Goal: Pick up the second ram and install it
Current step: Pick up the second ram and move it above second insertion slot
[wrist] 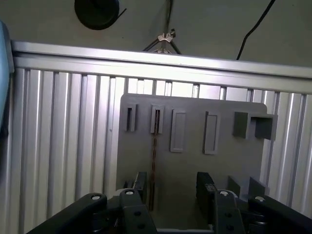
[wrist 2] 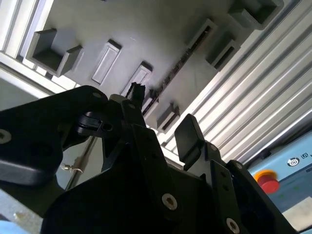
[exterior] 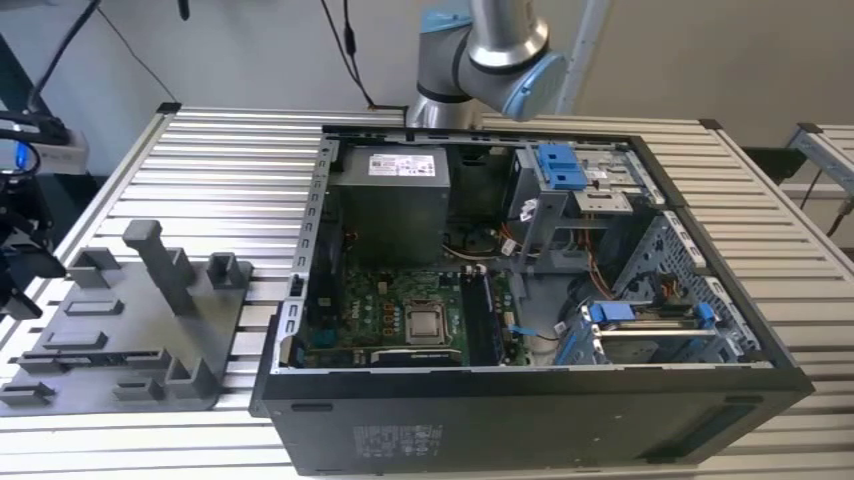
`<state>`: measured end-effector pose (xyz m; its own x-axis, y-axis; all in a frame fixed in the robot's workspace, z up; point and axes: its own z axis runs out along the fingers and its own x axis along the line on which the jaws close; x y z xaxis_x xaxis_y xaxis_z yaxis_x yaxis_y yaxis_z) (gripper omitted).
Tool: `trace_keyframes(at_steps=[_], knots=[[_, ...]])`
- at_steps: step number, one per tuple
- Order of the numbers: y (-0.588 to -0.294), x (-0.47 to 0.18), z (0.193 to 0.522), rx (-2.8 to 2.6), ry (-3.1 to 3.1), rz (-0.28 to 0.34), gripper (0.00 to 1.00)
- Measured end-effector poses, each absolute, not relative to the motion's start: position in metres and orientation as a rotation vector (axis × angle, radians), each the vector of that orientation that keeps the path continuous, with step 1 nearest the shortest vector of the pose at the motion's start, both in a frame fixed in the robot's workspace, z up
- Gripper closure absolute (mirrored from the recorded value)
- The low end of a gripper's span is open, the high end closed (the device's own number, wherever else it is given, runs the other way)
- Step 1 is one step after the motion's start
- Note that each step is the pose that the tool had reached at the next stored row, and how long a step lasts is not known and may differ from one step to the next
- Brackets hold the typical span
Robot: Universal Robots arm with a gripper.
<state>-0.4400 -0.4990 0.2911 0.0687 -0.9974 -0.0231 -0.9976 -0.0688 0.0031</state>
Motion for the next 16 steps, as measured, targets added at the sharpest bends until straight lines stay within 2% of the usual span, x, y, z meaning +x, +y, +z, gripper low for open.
trace_keyframes(at_steps=[16], knots=[[-0.499,-0.444,0.275,-2.289,2.137,0.017,0.46]])
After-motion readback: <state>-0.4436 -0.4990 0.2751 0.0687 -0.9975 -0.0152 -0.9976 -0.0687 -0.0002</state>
